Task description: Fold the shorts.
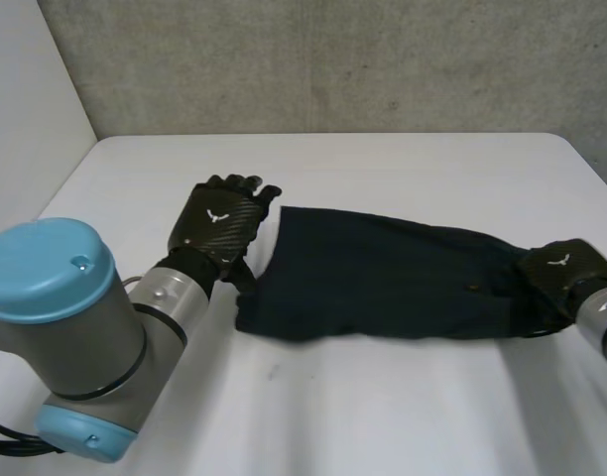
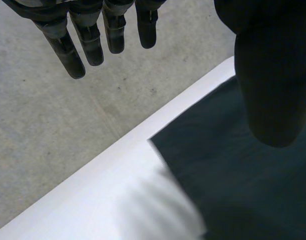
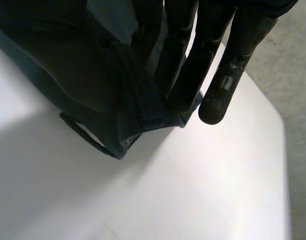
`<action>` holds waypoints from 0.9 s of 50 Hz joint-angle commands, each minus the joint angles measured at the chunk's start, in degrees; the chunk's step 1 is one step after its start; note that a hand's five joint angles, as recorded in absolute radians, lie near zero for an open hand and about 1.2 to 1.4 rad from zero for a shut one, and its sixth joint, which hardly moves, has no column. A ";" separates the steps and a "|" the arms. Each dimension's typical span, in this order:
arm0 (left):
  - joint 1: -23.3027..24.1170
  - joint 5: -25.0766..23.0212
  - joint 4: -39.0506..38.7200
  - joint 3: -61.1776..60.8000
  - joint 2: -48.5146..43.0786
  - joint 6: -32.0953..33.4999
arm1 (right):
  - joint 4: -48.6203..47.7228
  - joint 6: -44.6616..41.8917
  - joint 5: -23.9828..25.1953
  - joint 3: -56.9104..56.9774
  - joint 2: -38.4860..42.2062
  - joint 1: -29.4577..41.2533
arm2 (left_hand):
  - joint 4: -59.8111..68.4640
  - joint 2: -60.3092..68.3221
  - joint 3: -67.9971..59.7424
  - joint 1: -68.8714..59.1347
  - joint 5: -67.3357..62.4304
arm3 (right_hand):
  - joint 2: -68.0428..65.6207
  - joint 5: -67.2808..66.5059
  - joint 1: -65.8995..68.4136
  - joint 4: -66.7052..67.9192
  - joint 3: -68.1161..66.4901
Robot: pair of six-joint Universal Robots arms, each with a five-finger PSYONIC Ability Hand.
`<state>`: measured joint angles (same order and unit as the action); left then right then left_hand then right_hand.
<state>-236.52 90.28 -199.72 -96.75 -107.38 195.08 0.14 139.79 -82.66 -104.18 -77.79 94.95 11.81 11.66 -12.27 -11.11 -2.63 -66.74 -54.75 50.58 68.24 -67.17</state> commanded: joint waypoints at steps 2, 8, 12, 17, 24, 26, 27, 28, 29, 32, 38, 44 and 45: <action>-1.14 0.51 0.21 -3.09 3.93 -0.14 | 2.15 -28.95 0.39 9.14 -1.40 6.16 | -1.09 -0.94 1.55 0.39 1.91 | -13.26 -15.25 29.42 11.76 -12.83; -2.98 0.51 -0.14 -2.57 4.90 -0.49 | -0.58 -28.26 6.00 18.30 5.79 22.89 | -0.76 -0.61 1.21 0.06 1.57 | -13.26 -15.25 29.42 11.76 -12.83; -4.13 0.51 -0.41 -1.08 5.34 -2.42 | -0.41 -27.30 16.46 22.52 13.44 32.03 | -0.42 -0.27 0.88 -0.28 1.24 | -13.26 -15.25 29.42 11.76 -12.83; -5.44 0.95 0.30 3.75 5.16 -5.58 | -0.41 -20.74 22.46 27.17 21.97 36.53 | -0.25 -0.10 0.71 -0.45 1.07 | 2.07 0.08 14.09 -3.57 2.50; -6.24 1.66 4.69 12.45 2.53 -7.35 | -0.58 6.07 17.54 29.82 17.77 33.64 | 0.42 0.57 0.04 -1.12 0.40 | 47.50 45.51 -31.34 -49.00 47.93; -5.28 1.48 6.00 15.43 -0.53 -7.35 | -0.58 16.70 15.69 28.95 13.73 28.64 | 0.59 0.74 -0.13 -1.29 0.23 | 56.74 54.75 -40.58 -58.24 57.17; -4.66 1.31 6.53 16.41 -1.68 -7.35 | -0.58 20.13 15.25 28.51 12.41 26.97 | 0.42 0.57 0.03 -1.12 0.39 | 56.74 54.75 -40.58 -58.24 57.17; -3.87 0.87 6.97 17.29 -2.74 -7.35 | -0.58 23.39 14.90 28.07 11.27 25.56 | 0.42 0.57 0.04 -1.12 0.39 | 56.74 54.75 -40.58 -58.24 57.17; -2.12 -0.35 8.28 18.86 -4.75 -7.35 | -0.67 28.73 13.85 27.11 9.69 23.72 | 0.59 0.74 -0.13 -1.29 0.23 | 56.74 54.75 -40.58 -58.24 57.17; 0.00 -2.38 10.22 20.81 -8.01 -7.52 | -0.41 35.79 13.58 26.57 10.02 21.95 | 0.76 0.90 -0.30 -1.46 0.06 | 56.74 54.75 -40.58 -58.24 57.17; 2.99 -2.30 14.35 23.53 -17.15 -7.43 | 3.45 32.39 12.44 29.02 18.45 21.41 | 2.77 2.92 -2.31 -3.47 -1.95 | 56.74 54.75 -40.58 -58.24 57.17; 4.05 2.44 17.78 24.77 -23.22 -6.82 | 8.55 23.18 5.08 32.28 27.24 21.68 | 3.45 3.60 -2.99 -4.15 -2.63 | 56.74 54.75 -40.58 -58.24 57.17; 4.22 3.40 18.57 24.94 -23.84 -6.64 | 8.73 22.28 4.01 32.37 27.86 21.68 | 3.45 3.60 -2.99 -4.15 -2.63 | 56.74 54.75 -40.58 -58.24 57.17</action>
<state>-233.55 88.29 -185.18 -72.97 -124.67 187.69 3.82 172.96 -71.17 -75.20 -59.79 115.90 11.93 11.89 -12.40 -11.33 -2.82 -13.01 -3.98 11.78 13.57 -12.29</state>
